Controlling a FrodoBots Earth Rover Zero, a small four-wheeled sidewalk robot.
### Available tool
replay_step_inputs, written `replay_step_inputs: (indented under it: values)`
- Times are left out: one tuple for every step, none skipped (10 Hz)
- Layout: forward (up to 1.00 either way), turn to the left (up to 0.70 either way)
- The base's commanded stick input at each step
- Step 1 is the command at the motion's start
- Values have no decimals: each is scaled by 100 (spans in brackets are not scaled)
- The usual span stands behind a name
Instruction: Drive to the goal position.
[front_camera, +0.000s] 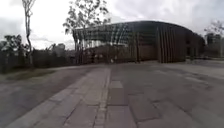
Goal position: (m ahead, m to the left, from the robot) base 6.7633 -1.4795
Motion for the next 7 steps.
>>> replay_step_inputs:
  values:
    - [85,0]
    - [85,0]
    - [85,0]
    - [85,-3]
    - [85,-22]
    - [85,-34]
    - [85,-15]
